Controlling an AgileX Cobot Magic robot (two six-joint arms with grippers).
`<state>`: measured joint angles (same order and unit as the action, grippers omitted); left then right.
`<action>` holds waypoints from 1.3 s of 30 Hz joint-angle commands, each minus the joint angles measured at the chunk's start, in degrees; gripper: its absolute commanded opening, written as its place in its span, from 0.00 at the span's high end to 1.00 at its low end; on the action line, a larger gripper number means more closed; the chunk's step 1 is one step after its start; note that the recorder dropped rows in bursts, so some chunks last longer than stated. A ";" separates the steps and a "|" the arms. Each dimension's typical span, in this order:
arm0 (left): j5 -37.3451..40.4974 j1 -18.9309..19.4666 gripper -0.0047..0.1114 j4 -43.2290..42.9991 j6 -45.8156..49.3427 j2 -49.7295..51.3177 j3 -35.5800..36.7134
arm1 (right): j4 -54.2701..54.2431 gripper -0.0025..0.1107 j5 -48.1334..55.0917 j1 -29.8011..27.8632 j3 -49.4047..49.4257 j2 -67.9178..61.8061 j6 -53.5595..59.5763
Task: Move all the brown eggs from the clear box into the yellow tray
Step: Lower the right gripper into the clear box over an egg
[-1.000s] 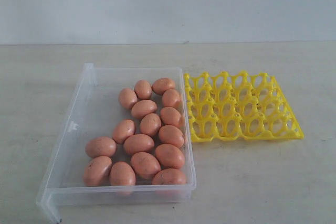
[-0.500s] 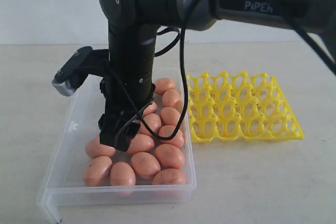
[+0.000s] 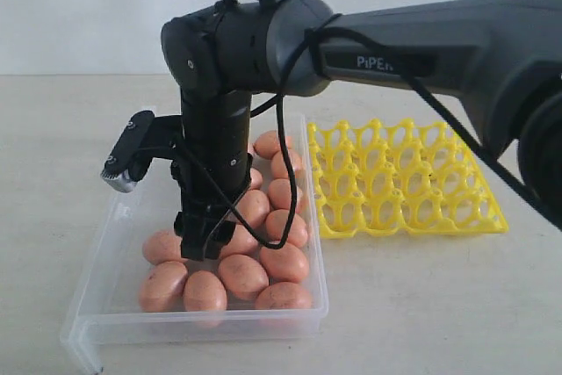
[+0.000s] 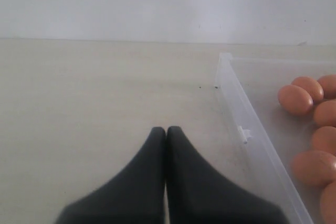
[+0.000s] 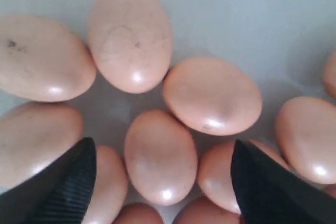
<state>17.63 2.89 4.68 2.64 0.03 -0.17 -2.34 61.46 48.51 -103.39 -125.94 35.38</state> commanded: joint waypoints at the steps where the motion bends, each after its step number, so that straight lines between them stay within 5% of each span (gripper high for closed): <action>1: -0.23 -0.05 1.00 0.19 -0.04 -0.03 0.17 | 3.73 0.37 -3.31 -0.04 0.01 -1.49 0.71; 15: -0.23 -0.05 1.00 0.19 -0.04 -0.03 0.17 | 4.78 0.40 -4.91 -0.84 0.01 -6.33 -3.78; 17: -0.23 -0.05 1.00 0.19 -0.04 -0.03 0.17 | 5.18 0.53 -5.65 -1.26 0.01 -6.33 -6.10; 21: -0.23 -0.05 1.00 0.19 -0.04 -0.03 0.17 | 6.27 0.98 -5.69 -2.28 0.01 -6.33 -8.05; 30: -0.23 -0.05 1.00 0.19 -0.04 -0.03 0.17 | 7.14 0.96 -9.69 -2.83 -3.58 -2.51 -12.83; 32: -0.23 -0.05 1.00 0.19 -0.04 -0.03 0.17 | 7.14 0.85 -8.42 -2.83 -3.58 -2.13 -12.83; 35: -0.23 -0.05 1.00 0.19 -0.04 -0.03 0.17 | 7.14 0.48 -7.65 -2.70 -3.58 -2.05 -12.96; 39: -0.23 -0.05 1.00 0.19 -0.04 -0.03 0.17 | 10.49 0.42 -6.61 -2.70 -3.58 -2.05 -30.66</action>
<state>17.63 2.89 4.68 2.64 0.03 -0.17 5.44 53.71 45.84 -106.65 -128.84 14.47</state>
